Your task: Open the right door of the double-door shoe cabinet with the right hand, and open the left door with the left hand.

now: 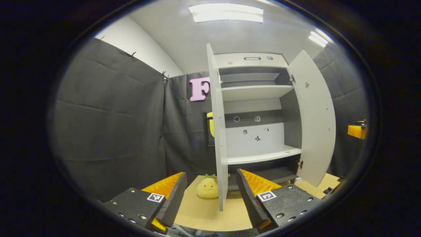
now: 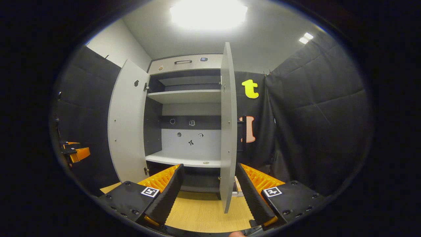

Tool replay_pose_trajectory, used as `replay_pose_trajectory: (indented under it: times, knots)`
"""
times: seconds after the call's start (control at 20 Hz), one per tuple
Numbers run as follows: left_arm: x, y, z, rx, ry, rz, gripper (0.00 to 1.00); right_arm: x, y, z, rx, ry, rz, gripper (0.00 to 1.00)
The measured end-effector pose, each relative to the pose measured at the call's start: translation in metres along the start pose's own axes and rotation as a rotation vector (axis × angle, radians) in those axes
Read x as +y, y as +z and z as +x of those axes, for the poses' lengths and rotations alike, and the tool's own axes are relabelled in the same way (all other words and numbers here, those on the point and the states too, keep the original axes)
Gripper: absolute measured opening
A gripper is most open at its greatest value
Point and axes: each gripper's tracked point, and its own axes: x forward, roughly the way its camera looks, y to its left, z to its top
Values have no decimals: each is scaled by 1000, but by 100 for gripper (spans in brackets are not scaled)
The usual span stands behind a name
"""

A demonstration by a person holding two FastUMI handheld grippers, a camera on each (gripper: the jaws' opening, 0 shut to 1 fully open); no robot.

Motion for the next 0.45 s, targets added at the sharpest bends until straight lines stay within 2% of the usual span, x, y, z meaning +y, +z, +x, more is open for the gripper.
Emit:
replay_pose_trajectory:
  times: [0.45]
  knots:
    - [4, -2, 2, 4, 17, 13, 86, 6, 0, 9, -3, 11, -5, 99]
